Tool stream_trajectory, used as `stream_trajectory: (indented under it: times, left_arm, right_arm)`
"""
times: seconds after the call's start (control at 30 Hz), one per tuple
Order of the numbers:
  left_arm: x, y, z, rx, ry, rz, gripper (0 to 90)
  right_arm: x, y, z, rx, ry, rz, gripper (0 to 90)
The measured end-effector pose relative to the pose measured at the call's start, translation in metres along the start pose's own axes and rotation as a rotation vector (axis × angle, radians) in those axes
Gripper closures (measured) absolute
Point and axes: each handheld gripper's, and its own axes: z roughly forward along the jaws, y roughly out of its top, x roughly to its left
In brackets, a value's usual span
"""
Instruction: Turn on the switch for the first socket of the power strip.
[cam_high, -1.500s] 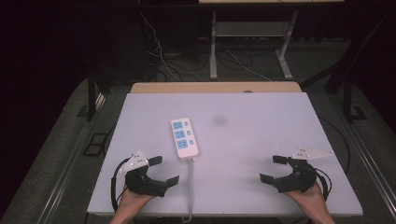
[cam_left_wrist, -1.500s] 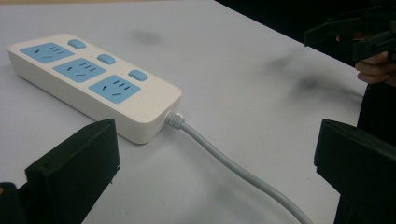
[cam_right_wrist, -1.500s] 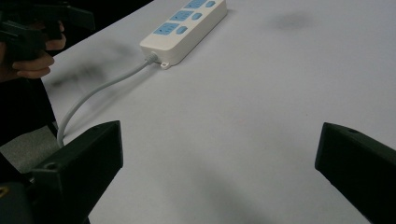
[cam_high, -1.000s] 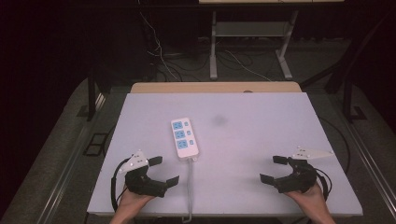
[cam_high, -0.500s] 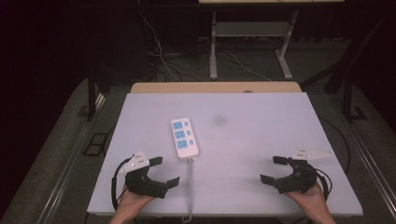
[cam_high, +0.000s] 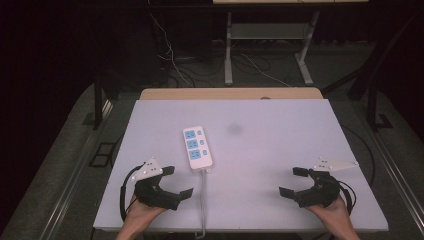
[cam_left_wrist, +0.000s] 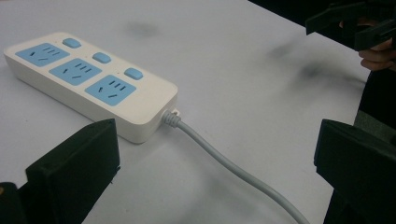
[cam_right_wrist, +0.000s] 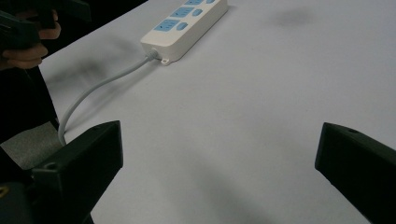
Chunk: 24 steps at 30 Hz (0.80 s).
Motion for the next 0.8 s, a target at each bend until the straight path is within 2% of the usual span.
stream_trajectory:
  times: [0.4,0.8]
  left_arm:
    - [0.005,0.015,-0.001,0.057,0.002,0.012,0.0]
    - [0.016,0.033,-0.001,0.084,0.004,0.024,0.0]
  right_arm:
    - [0.000,0.000,0.000,0.003,-0.001,-0.004,0.6]
    - [-0.001,-0.001,-0.001,0.000,-0.003,-0.006,0.5]
